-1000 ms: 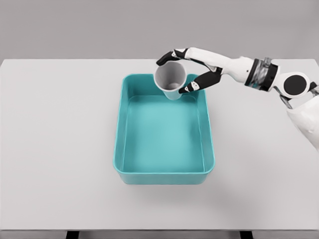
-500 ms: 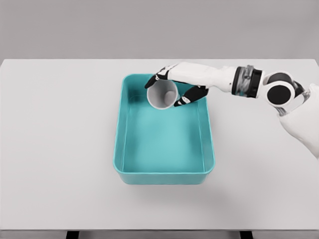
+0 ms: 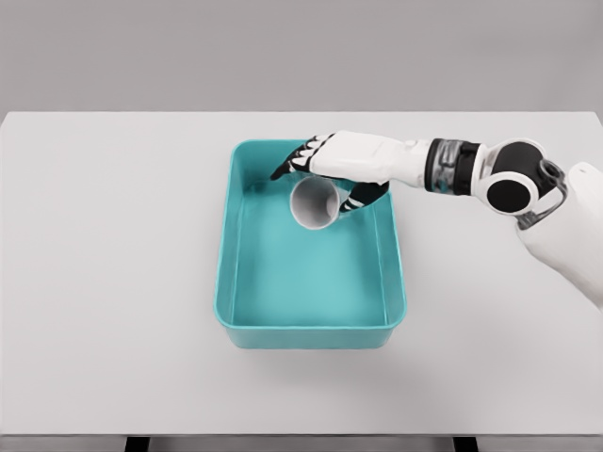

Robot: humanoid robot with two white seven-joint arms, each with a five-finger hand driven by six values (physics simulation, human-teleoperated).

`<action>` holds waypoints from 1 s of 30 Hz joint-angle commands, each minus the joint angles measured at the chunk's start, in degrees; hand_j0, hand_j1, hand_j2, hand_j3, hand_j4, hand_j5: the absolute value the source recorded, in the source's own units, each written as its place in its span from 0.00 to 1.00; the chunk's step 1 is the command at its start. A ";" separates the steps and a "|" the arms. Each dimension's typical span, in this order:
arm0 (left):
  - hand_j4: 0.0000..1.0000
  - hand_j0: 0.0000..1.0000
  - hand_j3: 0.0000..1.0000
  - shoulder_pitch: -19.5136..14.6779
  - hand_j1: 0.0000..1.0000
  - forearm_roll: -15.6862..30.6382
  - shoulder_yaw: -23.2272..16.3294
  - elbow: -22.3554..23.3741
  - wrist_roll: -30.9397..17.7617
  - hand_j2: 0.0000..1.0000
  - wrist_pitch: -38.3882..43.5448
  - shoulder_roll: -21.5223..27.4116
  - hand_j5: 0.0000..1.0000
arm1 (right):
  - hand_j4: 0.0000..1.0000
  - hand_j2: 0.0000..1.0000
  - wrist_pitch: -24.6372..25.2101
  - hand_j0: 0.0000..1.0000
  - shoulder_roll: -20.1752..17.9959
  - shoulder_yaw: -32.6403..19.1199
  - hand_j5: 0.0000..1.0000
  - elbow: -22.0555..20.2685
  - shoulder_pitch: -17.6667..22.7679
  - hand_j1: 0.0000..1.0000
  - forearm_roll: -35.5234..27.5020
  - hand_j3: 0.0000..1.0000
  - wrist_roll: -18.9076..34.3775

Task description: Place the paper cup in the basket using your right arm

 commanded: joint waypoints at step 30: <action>1.00 1.00 1.00 0.00 1.00 0.00 0.00 0.01 -0.01 1.00 0.00 0.00 1.00 | 1.00 1.00 -4.06 1.00 -2.89 -39.90 1.00 14.77 24.08 1.00 -27.04 1.00 -0.03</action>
